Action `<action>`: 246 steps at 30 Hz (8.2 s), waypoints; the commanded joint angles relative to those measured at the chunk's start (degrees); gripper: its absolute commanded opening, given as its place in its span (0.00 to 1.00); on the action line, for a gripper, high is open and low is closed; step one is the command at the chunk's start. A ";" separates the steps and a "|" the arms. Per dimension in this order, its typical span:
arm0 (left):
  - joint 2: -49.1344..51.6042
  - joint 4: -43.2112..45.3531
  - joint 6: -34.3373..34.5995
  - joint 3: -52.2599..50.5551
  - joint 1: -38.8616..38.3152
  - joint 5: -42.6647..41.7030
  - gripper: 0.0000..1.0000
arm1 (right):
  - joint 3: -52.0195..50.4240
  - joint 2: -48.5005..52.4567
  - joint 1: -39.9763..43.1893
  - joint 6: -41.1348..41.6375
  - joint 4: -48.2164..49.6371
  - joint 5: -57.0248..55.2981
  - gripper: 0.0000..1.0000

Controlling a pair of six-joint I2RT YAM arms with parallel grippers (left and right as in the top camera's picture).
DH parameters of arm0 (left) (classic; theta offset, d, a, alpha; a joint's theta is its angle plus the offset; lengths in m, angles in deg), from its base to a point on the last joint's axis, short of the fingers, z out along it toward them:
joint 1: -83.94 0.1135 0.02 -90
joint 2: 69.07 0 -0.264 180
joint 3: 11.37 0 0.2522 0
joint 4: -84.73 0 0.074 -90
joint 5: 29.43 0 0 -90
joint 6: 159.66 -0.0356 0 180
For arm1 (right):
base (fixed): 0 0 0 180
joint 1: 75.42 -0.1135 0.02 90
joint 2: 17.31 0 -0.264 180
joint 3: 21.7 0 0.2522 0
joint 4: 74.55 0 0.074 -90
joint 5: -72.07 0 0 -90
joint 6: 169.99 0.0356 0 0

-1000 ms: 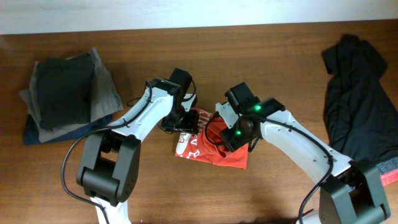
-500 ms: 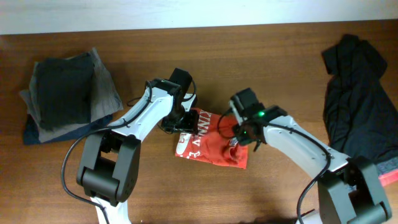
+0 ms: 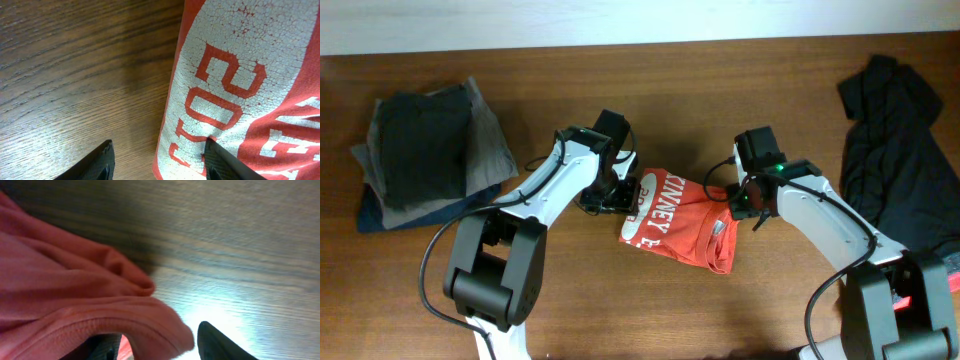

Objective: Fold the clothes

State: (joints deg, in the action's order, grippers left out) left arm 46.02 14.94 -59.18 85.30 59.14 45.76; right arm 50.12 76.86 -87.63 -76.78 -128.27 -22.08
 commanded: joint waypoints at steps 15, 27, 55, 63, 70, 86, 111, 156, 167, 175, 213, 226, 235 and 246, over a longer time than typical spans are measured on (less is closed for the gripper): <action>1.07 1.79 -0.74 -0.37 -0.20 -0.50 0.57 | 3.74 -13.60 -0.59 0.44 -18.82 17.92 0.59; 1.07 2.03 -0.72 -0.37 -0.20 -0.68 0.57 | -5.88 -5.33 -8.79 0.39 -8.96 21.97 0.59; -2.21 1.60 -6.51 6.21 -0.17 2.84 0.56 | -7.13 -2.91 -7.13 20.26 -10.93 3.04 0.16; -2.71 2.32 -5.55 10.84 -0.20 -4.13 0.57 | -0.70 -10.40 0.02 8.57 -4.46 1.95 0.34; -2.69 -9.20 -3.21 9.55 -0.90 -7.93 0.56 | -0.28 -7.61 5.66 3.54 6.62 3.06 0.34; -2.60 4.42 -0.87 -3.91 -7.30 -7.67 0.58 | -0.28 10.16 6.19 -0.02 6.32 16.04 0.33; -2.73 15.85 -3.89 0.00 11.98 -1.49 0.64 | -0.22 10.05 -2.54 5.16 -5.84 22.99 0.27; -3.17 17.53 0.46 -18.01 12.68 -8.90 0.01 | -0.20 10.05 -0.09 3.19 -8.81 19.96 0.29; -3.15 9.66 0.15 -16.37 19.58 -13.31 0.72 | 10.97 6.84 -0.15 -0.04 -11.10 22.64 0.29; -3.15 10.60 -0.07 -16.37 19.28 -18.86 0.72 | 25.14 6.82 -2.89 -7.50 -4.74 36.15 0.04; -3.13 21.27 5.38 -24.06 16.28 -20.00 0.78 | 25.11 33.59 -7.23 -7.26 -2.32 36.85 0.04; -6.34 15.10 3.08 -18.95 19.93 0.98 0.00 | 30.45 28.89 -2.36 -7.28 -13.31 36.83 0.07; -7.34 -6.56 -13.77 9.66 23.10 20.70 0.00 | 42.58 17.99 7.15 -10.54 -31.58 35.98 0.07; -7.34 -4.11 -22.84 31.50 23.10 32.74 0.00 | 42.58 10.01 10.84 -15.04 -40.26 33.79 0.07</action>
State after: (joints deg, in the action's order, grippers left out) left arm 40.10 9.60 -77.83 112.82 82.09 73.56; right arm 92.09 88.36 -77.20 -89.55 -167.66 12.63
